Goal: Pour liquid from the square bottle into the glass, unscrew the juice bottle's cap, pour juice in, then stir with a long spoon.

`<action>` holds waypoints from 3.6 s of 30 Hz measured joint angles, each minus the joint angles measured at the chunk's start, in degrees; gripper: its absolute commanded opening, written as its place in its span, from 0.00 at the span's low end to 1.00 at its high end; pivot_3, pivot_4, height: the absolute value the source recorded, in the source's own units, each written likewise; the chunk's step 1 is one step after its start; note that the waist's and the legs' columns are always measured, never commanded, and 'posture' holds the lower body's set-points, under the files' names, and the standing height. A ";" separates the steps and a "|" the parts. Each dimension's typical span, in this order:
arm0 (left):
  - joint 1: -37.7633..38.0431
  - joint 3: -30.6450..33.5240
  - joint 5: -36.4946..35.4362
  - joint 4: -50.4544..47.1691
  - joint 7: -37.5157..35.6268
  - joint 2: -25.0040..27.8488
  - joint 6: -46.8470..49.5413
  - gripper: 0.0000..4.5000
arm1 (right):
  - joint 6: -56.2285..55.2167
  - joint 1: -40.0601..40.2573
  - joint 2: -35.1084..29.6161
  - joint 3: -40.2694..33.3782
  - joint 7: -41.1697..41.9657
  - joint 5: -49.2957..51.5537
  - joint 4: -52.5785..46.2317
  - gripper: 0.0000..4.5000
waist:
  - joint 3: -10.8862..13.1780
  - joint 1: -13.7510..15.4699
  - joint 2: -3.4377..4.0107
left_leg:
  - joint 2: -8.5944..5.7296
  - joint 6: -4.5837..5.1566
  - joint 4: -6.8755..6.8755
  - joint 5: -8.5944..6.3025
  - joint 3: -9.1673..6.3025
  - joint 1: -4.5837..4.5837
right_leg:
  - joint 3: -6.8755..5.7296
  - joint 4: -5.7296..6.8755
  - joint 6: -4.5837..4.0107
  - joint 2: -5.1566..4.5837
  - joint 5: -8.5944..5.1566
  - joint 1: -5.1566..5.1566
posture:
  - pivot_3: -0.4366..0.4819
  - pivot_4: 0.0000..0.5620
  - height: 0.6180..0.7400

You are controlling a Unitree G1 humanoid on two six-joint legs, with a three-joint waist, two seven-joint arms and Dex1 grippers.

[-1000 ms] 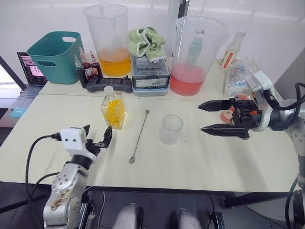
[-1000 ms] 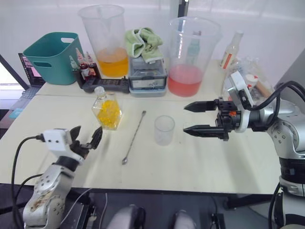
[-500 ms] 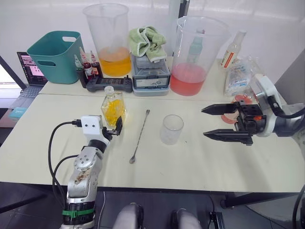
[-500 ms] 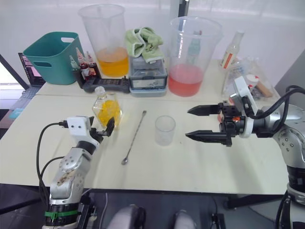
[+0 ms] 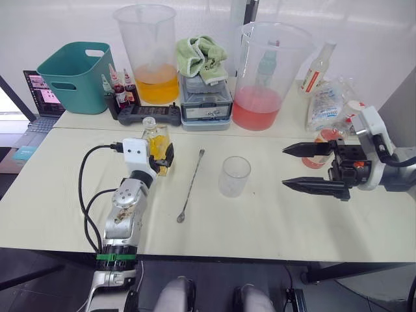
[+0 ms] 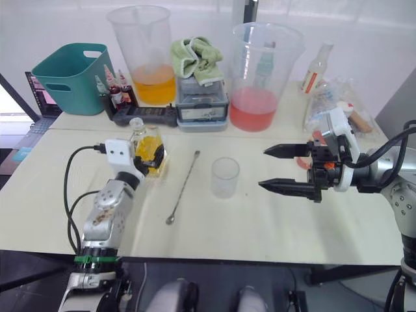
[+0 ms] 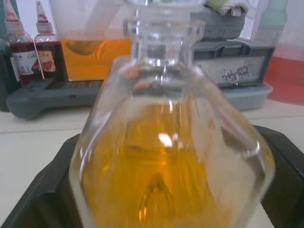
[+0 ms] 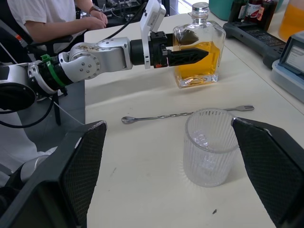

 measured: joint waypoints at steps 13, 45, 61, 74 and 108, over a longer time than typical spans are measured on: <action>-0.84 0.07 0.91 2.05 -0.21 0.59 -2.04 0.63 | 0.00 0.14 -0.01 0.28 -0.94 0.04 -0.90 1.00 | 0.00 0.09 0.00 | -0.01 0.02 0.03 -0.01 0.00 -0.01 | 0.00 -0.02 0.05 -0.01 0.04 0.01 | 0.48 0.27 0.99; 4.58 -11.53 -26.02 -26.89 -52.22 26.08 12.29 0.63 | 0.15 -2.72 0.93 3.13 1.58 1.30 -0.11 1.00 | 0.16 -0.30 -0.16 | 0.01 -0.05 0.09 0.04 0.06 -0.40 | 0.03 -0.43 0.11 0.32 0.22 -0.19 | 0.48 0.27 0.99; -2.20 -22.77 -12.27 -1.54 -62.56 12.13 -6.77 0.63 | 5.76 9.80 -2.41 -11.67 -9.13 8.66 -11.83 1.00 | 0.16 -0.33 -0.16 | 0.05 0.22 0.39 -0.12 0.03 -0.44 | 0.06 -0.43 0.15 0.32 0.24 -0.10 | 0.48 0.27 0.99; -2.15 -22.12 -12.18 -5.00 -61.54 14.00 -0.74 0.99 | 5.83 11.36 -3.62 -12.80 -12.07 11.30 -12.67 1.00 | 0.15 -0.29 -0.15 | 0.05 0.29 0.52 -0.16 -0.03 -0.42 | 0.08 -0.42 0.20 0.31 0.27 -0.01 | 0.48 0.27 0.99; -3.12 -23.03 -10.28 -8.16 -59.56 14.61 2.59 0.62 | 3.82 1.84 8.02 9.86 -22.43 6.20 -17.47 1.00 | 0.12 -0.09 -0.09 | 0.04 0.42 0.90 -0.25 -0.04 -0.52 | 0.11 -0.37 0.29 0.31 0.32 0.01 | 0.48 0.27 0.99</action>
